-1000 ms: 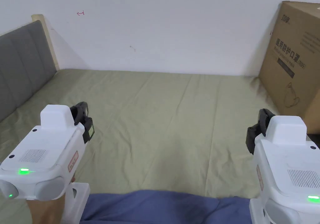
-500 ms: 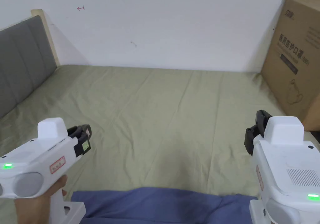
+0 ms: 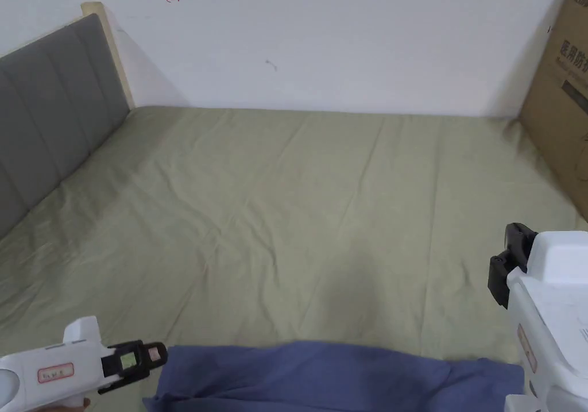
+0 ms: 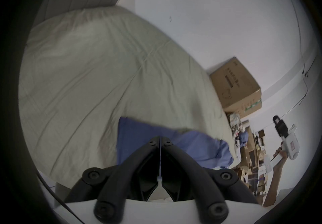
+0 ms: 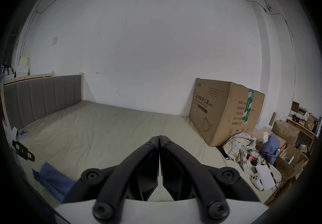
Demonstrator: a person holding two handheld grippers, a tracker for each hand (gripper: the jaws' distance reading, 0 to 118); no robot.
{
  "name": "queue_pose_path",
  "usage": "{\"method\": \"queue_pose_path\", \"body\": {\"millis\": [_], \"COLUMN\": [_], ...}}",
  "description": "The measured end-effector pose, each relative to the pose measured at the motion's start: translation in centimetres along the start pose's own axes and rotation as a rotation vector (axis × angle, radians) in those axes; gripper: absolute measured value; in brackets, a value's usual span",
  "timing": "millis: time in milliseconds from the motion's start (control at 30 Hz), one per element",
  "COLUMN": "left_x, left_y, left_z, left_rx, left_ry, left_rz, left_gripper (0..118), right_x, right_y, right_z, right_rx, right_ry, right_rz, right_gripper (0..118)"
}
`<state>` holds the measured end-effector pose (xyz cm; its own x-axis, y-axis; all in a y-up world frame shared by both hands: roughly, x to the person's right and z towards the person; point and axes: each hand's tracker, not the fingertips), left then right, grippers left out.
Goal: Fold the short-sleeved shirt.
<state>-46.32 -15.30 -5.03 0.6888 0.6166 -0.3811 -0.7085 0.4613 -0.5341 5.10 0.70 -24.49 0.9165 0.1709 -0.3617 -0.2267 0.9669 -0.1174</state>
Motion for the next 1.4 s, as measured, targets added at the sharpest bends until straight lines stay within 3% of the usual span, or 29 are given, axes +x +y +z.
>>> {"method": "queue_pose_path", "body": {"millis": [67, 133, 200, 233, 267, 333, 600, 633, 700, 867, 1033, 1200, 1400], "left_x": [-1.0, -1.2, -2.0, -2.2, -3.9, -4.3, -4.9, -4.6, -4.2, -2.8, 0.1, 1.5, 0.7], "left_y": [-0.2, -0.9, -0.9, -1.0, -0.8, -0.6, 0.0, 0.0, -0.2, -1.1, -0.7, 0.8, 2.1], "left_z": [-1.2, -2.3, -3.5, -3.8, -4.5, -5.1, -6.9, -7.1, -7.7, -8.4, -5.8, -2.1, 2.0], "left_rx": [-0.055, -0.104, -0.152, -0.14, -0.133, -0.126, -0.166, -0.168, -0.172, -0.185, -0.118, -0.084, -0.049], "left_ry": [0.035, 0.042, 0.035, 0.026, 0.019, 0.031, 0.003, 0.004, 0.026, 0.048, 0.096, 0.109, 0.257], "left_rz": [-0.013, -0.012, 0.043, 0.049, 0.044, 0.05, 0.08, 0.072, 0.055, 0.017, -0.138, -0.12, -0.154], "left_gripper": [7, 27, 67, 78, 85, 87, 83, 77, 43, 9, 4, 3, 3], "right_x": [-0.2, -0.4, -0.6, -0.7, -0.8, -0.9, -0.8, -0.7, -0.7, -0.5, 0.1, 0.6, 1.2], "right_y": [-0.4, -0.7, -0.9, -0.9, -1.0, -1.1, -1.4, -1.5, -1.5, -1.6, -1.5, -1.1, -0.8], "right_z": [-0.2, -0.4, -0.7, -0.9, -1.0, -1.2, -1.7, -1.8, -1.9, -1.6, -1.4, -1.2, -0.5], "right_rx": [-0.007, -0.016, -0.03, -0.039, -0.041, -0.05, -0.071, -0.073, -0.079, -0.081, -0.075, -0.058, -0.037], "right_ry": [-0.002, -0.002, 0.0, 0.001, 0.003, 0.001, -0.015, -0.016, -0.019, -0.021, -0.023, -0.027, -0.021], "right_rz": [0.006, 0.012, 0.022, 0.026, 0.026, 0.028, 0.036, 0.035, 0.034, 0.027, 0.025, 0.005, -0.011], "right_gripper": [0, 0, 0, 0, 0, 0, 0, 0, 0, 0, 0, 0, 0]}}
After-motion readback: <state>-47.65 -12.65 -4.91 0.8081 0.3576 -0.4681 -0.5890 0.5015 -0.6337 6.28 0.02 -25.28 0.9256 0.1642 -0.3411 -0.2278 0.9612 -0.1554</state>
